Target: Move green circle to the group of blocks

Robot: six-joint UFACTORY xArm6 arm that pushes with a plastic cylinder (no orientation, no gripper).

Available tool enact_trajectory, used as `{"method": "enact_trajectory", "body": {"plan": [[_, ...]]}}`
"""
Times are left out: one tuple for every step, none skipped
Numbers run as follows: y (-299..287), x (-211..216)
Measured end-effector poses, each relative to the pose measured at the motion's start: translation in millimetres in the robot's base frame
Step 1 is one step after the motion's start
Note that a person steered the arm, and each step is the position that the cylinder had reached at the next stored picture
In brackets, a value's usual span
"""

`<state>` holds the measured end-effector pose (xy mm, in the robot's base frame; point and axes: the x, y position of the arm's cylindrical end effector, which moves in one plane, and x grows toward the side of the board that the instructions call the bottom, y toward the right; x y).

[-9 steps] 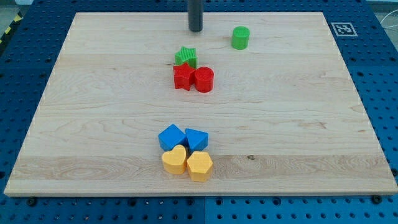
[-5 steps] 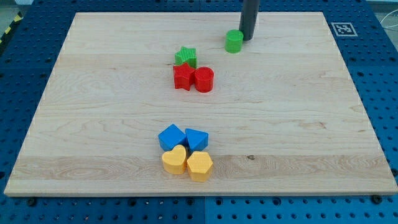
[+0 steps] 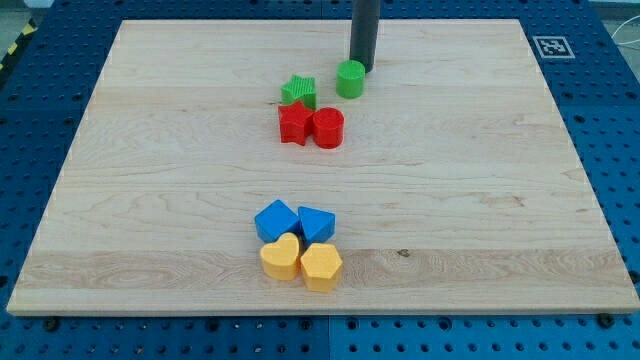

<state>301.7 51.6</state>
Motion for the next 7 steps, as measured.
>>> {"method": "enact_trajectory", "body": {"plan": [[-0.3,23.5],[-5.1,34.2],[-12.0,36.9],[-21.8,36.9],[-22.8,39.6],[-22.8,42.5],[-22.8,42.7]]}}
